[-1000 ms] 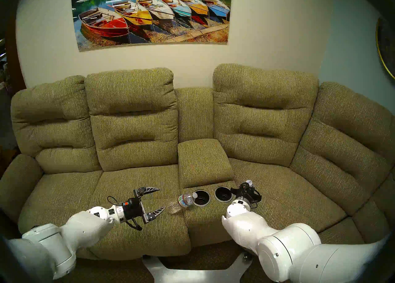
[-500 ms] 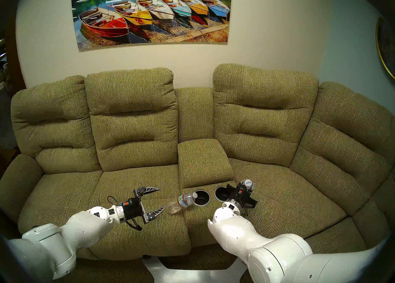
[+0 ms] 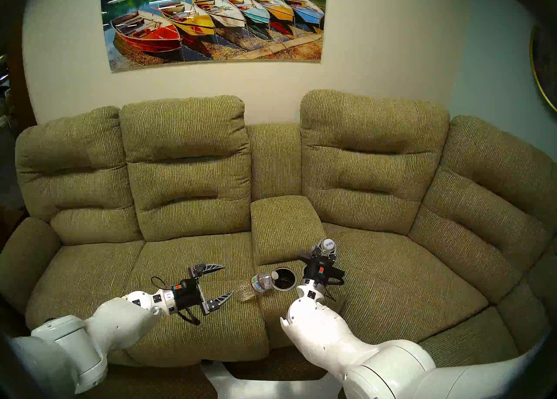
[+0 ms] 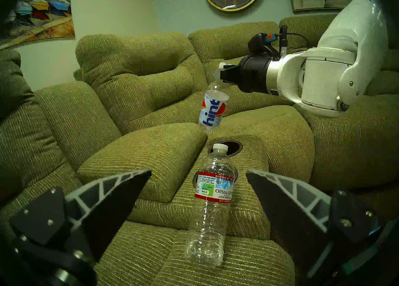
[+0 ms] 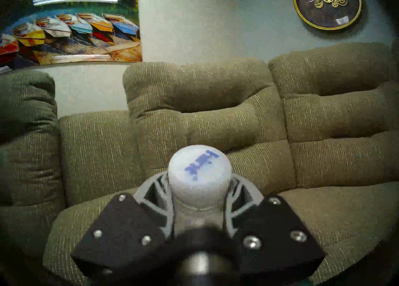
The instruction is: Put bottles into cup holders
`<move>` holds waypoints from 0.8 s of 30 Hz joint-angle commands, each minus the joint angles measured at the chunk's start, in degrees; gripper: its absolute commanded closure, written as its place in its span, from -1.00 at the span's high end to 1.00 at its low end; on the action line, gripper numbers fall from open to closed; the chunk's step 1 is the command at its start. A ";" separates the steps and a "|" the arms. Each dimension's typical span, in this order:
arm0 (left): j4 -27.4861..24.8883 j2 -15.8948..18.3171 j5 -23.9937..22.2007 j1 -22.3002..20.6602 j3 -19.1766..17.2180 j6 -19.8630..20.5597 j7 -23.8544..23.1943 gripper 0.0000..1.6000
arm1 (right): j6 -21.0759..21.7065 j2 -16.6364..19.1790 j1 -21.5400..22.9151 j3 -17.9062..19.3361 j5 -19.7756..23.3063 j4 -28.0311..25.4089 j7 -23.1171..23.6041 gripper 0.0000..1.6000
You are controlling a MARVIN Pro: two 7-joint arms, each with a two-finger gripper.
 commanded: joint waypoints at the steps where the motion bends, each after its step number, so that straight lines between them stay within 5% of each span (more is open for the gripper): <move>1: -0.12 -0.09 -0.01 -0.08 -0.01 -0.04 -0.02 1.00 | -1.30 1.75 -2.53 -0.67 -0.65 -3.61 -5.88 -1.00; 14: -0.12 -0.09 -0.01 -0.09 -0.01 -0.04 -0.03 1.00 | -0.19 4.45 -6.92 -4.17 0.20 -9.87 -4.87 -1.00; 24: -0.14 -0.09 -0.02 -0.08 -0.01 -0.04 -0.04 1.00 | 7.48 6.40 -10.07 -11.32 4.33 -14.84 -8.42 -1.00</move>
